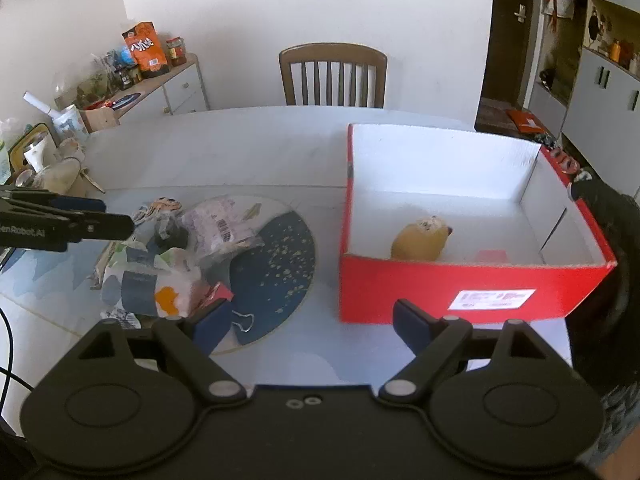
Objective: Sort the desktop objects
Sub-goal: 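Withdraw both tools from the red box back over the table items, then grasp the silver ZHOUSHI bag with left tool while right tool grasps the pink binder clip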
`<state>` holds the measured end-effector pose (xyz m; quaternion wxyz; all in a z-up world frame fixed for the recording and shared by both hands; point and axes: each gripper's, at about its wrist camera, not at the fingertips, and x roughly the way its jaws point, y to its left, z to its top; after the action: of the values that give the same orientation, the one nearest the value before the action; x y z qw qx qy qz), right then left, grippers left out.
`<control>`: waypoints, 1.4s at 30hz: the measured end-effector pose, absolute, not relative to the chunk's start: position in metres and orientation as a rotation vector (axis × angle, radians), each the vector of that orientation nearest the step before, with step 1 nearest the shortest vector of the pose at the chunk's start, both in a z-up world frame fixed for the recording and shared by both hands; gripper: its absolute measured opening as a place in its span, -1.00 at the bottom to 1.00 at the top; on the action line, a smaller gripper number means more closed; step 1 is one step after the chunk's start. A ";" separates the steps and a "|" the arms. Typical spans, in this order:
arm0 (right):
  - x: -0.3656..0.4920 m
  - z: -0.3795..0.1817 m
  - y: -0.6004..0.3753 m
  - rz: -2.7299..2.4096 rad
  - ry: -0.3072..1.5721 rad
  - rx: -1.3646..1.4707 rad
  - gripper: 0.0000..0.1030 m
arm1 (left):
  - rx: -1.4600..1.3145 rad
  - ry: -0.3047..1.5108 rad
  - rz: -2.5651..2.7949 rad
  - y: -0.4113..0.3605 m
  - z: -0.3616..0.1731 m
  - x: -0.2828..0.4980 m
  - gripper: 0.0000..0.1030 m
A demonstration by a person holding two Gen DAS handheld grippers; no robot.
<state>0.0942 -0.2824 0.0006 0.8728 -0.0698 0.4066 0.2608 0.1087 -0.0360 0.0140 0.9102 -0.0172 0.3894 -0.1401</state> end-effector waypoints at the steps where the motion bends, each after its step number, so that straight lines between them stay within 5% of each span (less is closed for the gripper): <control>1: 0.092 -0.001 -0.279 0.540 0.850 -0.150 0.71 | -0.038 0.802 -0.285 -0.030 0.013 0.107 0.33; 17: 0.080 -0.032 -0.227 0.510 0.884 -0.174 0.71 | -0.039 0.852 -0.275 0.035 -0.024 0.107 0.54; 24: 0.078 -0.052 -0.201 0.531 0.920 -0.215 0.71 | -0.054 0.896 -0.270 0.054 -0.044 0.114 0.75; 27: 0.080 -0.056 -0.197 0.526 0.935 -0.214 0.71 | -0.056 0.921 -0.259 0.062 -0.053 0.121 1.00; 42: 0.085 -0.064 -0.176 0.519 0.963 -0.232 0.69 | -0.004 0.972 -0.419 0.075 -0.068 0.140 1.00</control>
<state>0.0852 -0.1764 -0.0635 0.8477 -0.1102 0.4569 0.2461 0.1400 0.0752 -0.0675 0.8633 -0.0019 0.4635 -0.1997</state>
